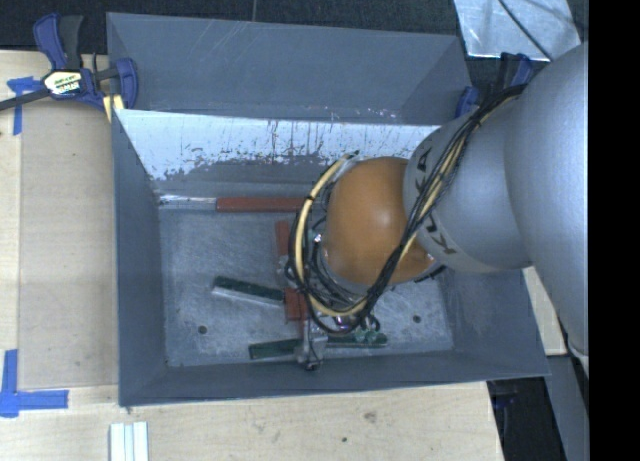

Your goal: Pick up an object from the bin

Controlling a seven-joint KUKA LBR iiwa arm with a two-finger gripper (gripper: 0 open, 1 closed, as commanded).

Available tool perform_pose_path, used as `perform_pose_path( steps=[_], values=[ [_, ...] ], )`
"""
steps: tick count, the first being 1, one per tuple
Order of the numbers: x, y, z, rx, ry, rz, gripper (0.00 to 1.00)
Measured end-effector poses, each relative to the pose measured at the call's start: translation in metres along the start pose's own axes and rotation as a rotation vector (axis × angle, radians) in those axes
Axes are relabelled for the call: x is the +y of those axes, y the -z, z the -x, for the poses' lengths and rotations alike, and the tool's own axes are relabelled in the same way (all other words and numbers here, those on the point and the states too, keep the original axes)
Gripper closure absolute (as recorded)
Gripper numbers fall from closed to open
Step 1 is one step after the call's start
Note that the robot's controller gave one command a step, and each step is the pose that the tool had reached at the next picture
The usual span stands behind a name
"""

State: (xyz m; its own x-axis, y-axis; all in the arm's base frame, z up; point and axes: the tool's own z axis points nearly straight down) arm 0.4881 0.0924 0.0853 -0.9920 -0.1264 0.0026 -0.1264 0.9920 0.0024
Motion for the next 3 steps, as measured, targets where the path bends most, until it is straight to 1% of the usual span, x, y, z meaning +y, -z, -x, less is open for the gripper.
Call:
perform_pose_path(
  steps=[1,2,3],
  values=[
    [-0.003,0.004,0.002,-0.007,-0.003,-0.002,1.00],
    [-0.003,0.003,0.001,-0.005,-0.003,-0.003,0.00],
    [-0.043,-0.014,0.029,-0.004,0.035,-0.001,0.00]
  ],
)
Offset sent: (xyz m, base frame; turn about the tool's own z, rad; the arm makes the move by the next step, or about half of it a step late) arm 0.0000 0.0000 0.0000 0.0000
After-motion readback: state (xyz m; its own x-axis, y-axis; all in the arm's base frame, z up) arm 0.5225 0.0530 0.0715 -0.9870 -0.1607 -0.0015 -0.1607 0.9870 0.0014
